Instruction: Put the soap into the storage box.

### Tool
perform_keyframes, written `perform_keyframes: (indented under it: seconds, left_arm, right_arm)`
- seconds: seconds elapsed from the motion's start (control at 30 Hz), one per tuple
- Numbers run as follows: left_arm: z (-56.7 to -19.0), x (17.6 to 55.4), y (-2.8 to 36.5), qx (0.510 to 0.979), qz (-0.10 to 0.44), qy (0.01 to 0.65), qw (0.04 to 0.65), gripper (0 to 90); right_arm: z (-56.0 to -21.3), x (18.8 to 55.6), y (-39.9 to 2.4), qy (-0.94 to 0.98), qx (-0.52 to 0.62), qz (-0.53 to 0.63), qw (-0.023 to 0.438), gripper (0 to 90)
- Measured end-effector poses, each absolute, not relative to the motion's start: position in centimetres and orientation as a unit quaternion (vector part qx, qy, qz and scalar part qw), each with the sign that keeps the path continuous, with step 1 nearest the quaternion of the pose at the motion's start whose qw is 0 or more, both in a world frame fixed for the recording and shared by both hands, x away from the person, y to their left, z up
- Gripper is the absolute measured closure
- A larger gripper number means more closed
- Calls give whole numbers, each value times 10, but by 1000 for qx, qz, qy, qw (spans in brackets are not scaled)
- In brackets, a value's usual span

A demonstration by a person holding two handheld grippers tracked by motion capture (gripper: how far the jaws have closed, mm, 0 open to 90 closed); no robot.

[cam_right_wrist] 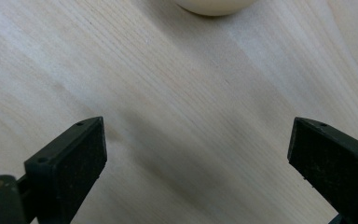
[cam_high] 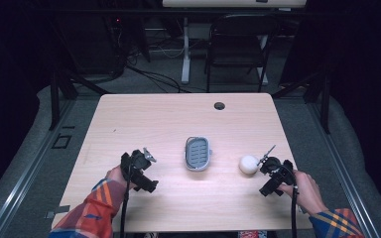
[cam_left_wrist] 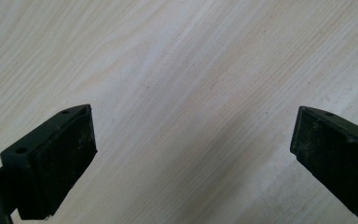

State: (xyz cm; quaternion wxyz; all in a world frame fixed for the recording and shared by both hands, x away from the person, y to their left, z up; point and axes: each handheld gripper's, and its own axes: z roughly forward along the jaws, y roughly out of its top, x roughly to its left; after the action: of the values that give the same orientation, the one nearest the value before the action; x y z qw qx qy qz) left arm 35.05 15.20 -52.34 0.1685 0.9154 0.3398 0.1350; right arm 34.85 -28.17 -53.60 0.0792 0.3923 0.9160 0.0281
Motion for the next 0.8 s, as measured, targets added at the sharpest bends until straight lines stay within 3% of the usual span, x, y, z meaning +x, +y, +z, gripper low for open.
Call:
perform_keyframes:
  seconds: [0.2,0.3,0.8]
  left_arm:
    - [-523,350,151,917,136,335,169,1]
    - [-524,351,152,915,135,340,170,1]
    - [-523,350,152,914,137,339,176,1]
  right_arm:
    - [-538,345,-280,909,404,51,92,0]
    - [-532,350,-279,921,380,15,86,0]
    - [-528,355,-269,918,379,54,106,0]
